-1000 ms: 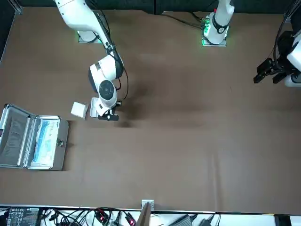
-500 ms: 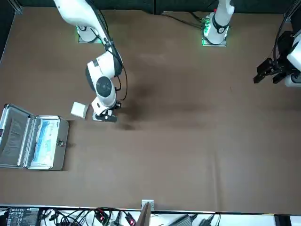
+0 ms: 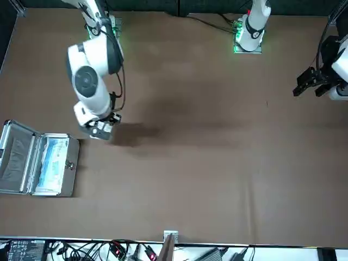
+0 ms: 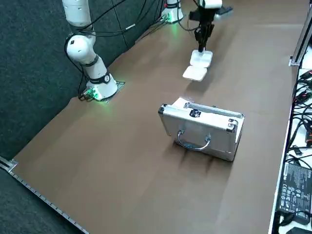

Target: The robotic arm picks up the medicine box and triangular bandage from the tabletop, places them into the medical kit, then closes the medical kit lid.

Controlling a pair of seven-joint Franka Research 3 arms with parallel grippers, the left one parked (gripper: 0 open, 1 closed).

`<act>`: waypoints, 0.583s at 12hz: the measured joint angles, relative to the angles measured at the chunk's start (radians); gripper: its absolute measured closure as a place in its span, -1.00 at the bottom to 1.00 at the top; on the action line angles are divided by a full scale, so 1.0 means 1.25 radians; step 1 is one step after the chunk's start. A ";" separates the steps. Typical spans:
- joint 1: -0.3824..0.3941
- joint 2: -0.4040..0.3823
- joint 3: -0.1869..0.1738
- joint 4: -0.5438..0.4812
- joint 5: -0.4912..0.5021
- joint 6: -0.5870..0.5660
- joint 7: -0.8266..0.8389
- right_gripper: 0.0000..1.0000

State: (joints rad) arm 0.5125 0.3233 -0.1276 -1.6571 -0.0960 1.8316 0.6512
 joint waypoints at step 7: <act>-0.079 -0.011 -0.024 0.092 -0.159 -0.122 -0.152 0.96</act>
State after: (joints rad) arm 0.4138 0.3099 -0.1580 -1.5417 -0.2947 1.6786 0.4607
